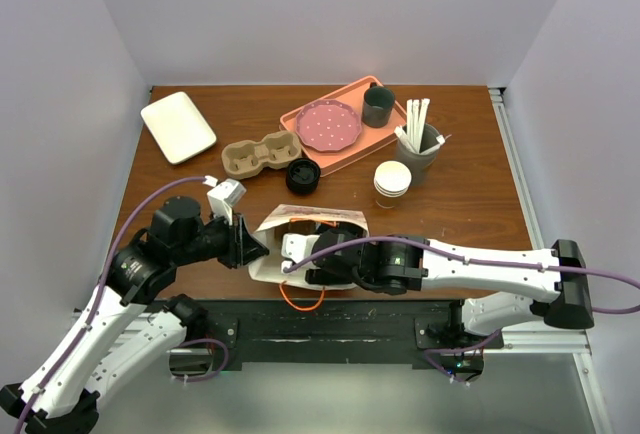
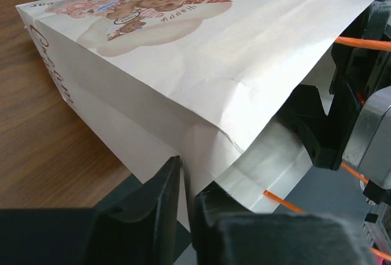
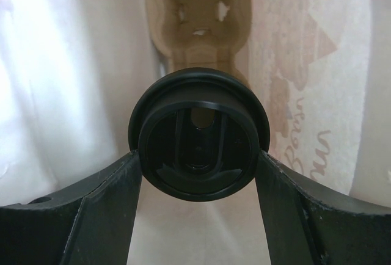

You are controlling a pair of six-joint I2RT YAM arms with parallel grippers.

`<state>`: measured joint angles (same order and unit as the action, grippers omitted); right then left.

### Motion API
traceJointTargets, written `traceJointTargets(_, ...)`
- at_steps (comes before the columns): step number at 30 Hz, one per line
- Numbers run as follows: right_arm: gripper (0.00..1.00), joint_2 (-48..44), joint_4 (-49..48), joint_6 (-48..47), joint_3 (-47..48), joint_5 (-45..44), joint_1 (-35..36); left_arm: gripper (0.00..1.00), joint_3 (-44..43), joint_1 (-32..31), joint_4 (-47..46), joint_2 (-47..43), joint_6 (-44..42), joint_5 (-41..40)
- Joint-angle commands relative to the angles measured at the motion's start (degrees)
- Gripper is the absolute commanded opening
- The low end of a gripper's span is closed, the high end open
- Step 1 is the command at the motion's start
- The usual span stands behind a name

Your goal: Pack the takeout coffee

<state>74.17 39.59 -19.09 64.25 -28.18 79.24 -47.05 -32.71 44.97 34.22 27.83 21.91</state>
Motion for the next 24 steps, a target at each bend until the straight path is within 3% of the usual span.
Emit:
traceJointTargets(1,0.13,-0.5,-3.6,-2.2,-1.2,-4.1,0.4,0.12,-1.8,-0.1,-0.3,-0.1,-1.4,2.6)
traceJointTargets(4,0.13,-1.7,-5.0,-3.4,-3.1,-4.1,0.4,0.01,-1.0,-0.1,-1.7,0.0,-1.1,3.8)
traceJointTargets(9,0.13,-1.7,-5.0,-5.1,-4.2,-2.0,0.4,0.0,0.3,-0.1,-3.7,-1.0,-0.9,4.0)
traceJointTargets(10,0.14,-1.0,-4.3,-4.6,-4.0,-1.8,0.4,0.03,0.2,-0.1,-4.2,-0.8,-1.0,4.1)
traceJointTargets(14,0.13,-0.2,-3.9,-4.1,-3.8,-1.4,0.4,0.37,-0.3,0.0,-4.8,0.2,-1.3,4.5)
traceJointTargets(18,0.14,1.0,-2.7,-2.6,-2.8,-0.6,0.3,0.52,-0.5,0.0,-4.0,0.2,-2.8,5.0)
traceJointTargets(24,0.12,2.8,-1.8,-0.5,-3.6,-2.0,0.3,0.56,-2.1,0.0,2.7,0.6,-5.8,2.6)
